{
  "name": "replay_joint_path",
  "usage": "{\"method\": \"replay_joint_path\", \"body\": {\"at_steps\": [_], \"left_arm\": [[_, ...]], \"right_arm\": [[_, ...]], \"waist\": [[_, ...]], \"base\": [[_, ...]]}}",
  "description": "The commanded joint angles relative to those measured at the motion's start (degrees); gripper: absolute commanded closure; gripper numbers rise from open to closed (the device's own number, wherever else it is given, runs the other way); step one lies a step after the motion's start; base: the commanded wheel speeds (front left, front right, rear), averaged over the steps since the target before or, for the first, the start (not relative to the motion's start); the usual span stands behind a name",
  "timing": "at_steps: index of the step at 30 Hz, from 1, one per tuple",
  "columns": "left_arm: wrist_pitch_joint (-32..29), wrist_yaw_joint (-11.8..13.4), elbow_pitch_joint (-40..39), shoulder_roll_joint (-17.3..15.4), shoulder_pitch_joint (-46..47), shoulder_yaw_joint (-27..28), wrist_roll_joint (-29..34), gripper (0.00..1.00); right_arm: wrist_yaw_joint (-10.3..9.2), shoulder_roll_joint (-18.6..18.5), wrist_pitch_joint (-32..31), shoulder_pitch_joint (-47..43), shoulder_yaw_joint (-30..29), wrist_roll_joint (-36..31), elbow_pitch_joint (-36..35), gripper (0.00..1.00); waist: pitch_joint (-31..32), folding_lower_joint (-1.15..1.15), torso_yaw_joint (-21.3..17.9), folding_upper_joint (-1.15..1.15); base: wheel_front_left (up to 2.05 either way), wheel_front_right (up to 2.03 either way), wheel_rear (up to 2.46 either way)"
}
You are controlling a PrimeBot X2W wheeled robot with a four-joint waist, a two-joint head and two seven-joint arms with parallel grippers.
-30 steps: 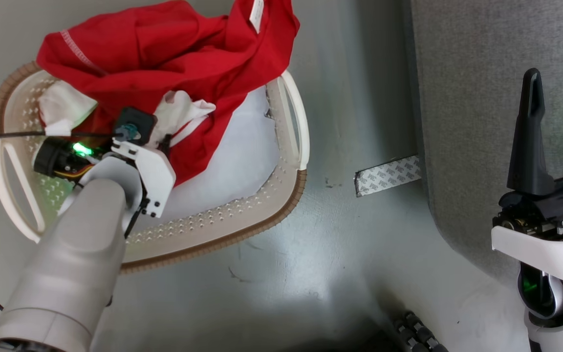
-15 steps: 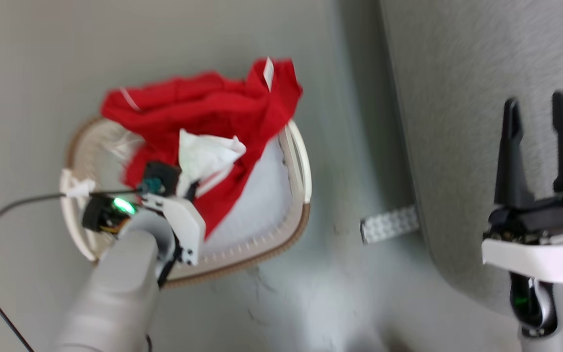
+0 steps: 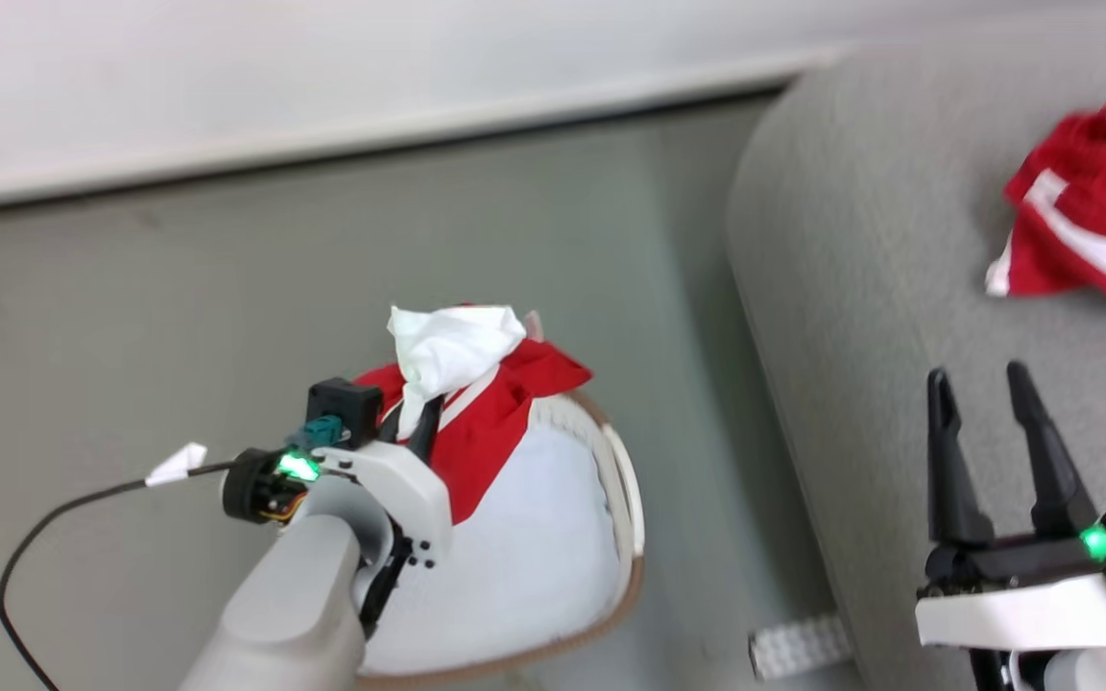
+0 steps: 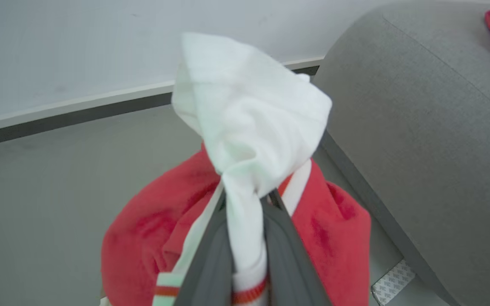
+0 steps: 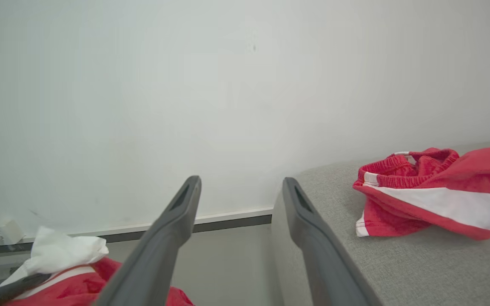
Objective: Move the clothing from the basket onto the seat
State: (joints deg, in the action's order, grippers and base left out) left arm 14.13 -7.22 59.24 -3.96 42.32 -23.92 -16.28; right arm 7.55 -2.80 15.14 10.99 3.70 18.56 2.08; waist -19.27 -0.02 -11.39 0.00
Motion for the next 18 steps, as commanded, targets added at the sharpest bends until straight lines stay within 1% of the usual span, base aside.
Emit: {"method": "replay_joint_path", "body": {"at_steps": [1,5,9,13,18], "left_arm": [[-0.03,-0.15,-1.98,0.27,-1.31,-0.17,-1.12,1.0],[-1.23,0.2,-7.35,0.51,-3.09,-0.35,-2.09,1.0],[-3.79,0.81,-14.21,0.49,-5.52,-0.8,-2.87,1.0],[-7.16,1.35,-22.3,-0.02,-8.96,-0.46,-4.61,1.0],[-12.34,2.28,-34.38,-1.38,-12.93,-0.29,-6.2,1.0]], "right_arm": [[-0.13,-0.18,0.01,-1.64,0.04,-0.5,0.71,0.0],[-0.13,-0.18,0.01,-3.46,0.04,-0.76,1.66,0.0],[-0.13,-0.18,0.01,-5.3,0.51,-1.29,2.66,0.0],[-0.13,-0.17,0.01,-7.11,0.81,-2.0,3.43,0.0],[-0.13,-0.16,0.02,-8.41,0.44,-3.09,3.59,0.0]], "waist": [[7.93,0.02,2.18,0.0],[11.44,0.02,2.68,0.0],[14.86,0.02,3.0,0.0],[18.28,0.02,3.28,0.0],[20.47,0.02,3.85,0.0]], "base": [[0.0,0.0,0.0],[0.0,0.0,0.0],[0.0,0.0,0.0],[0.0,0.0,0.0],[0.0,0.0,0.0]]}}
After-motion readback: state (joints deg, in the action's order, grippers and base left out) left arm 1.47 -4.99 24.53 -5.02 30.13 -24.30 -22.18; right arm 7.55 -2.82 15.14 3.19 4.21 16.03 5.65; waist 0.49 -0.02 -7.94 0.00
